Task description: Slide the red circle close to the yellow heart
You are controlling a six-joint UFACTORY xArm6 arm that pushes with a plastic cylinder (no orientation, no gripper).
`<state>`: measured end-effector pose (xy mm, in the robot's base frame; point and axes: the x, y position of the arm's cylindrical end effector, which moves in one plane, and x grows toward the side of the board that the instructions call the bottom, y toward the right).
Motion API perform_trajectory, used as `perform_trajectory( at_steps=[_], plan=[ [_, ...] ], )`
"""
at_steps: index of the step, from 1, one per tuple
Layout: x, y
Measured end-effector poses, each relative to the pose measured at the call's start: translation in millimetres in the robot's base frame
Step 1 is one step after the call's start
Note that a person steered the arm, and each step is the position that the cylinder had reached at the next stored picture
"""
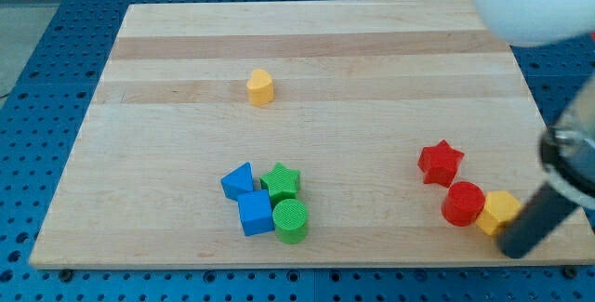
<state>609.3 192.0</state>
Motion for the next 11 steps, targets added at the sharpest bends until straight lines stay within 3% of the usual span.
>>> perform_trajectory(
  at_steps=[2,3,5,7,9,11],
  plan=[
    [-66.7,-54.8],
    [-58.4,-53.3],
    [-120.7,-158.4],
    [-133.8,-130.9],
    [-158.6,-230.8],
    [-158.6,-161.9]
  ],
)
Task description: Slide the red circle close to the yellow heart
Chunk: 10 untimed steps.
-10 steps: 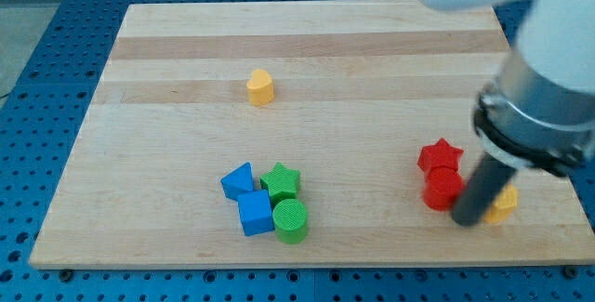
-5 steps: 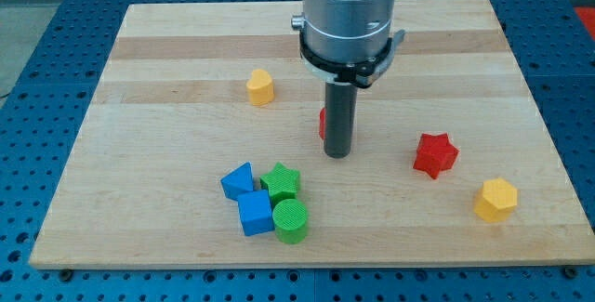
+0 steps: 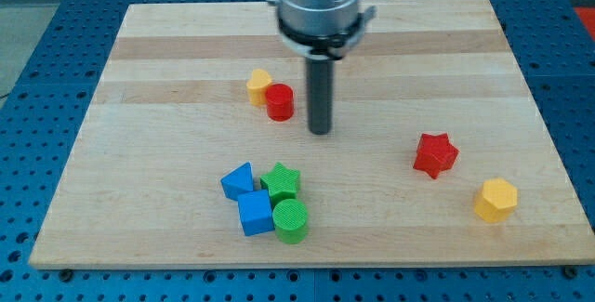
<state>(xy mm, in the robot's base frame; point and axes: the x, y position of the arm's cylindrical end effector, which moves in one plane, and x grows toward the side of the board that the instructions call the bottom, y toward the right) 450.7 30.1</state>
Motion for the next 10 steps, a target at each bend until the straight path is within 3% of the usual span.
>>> perform_trajectory(
  at_steps=[1,2,4,6,10],
  plan=[
    [-30.7,8.6],
    [-44.0,-22.9],
    [-21.9,-89.8],
    [0.4,-54.2],
    [20.2,-200.0]
  ],
)
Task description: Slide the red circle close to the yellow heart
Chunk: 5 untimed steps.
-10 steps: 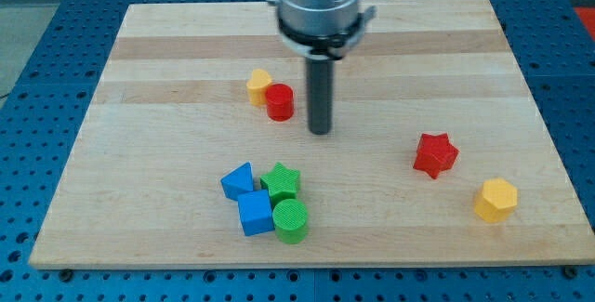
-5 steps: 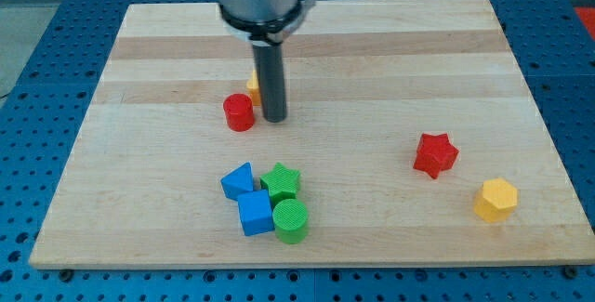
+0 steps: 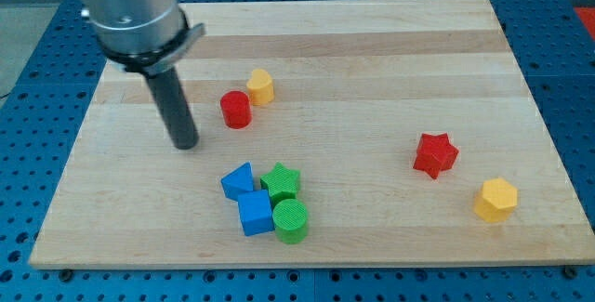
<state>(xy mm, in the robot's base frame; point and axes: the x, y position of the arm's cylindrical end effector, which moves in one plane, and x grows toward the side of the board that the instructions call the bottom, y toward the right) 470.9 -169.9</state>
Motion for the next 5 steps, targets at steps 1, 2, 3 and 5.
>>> perform_trajectory(
  at_steps=[1,2,3,5],
  plan=[
    [-17.8,3.2],
    [-27.0,26.7],
    [-27.0,53.1],
    [-21.1,62.0]
  ],
)
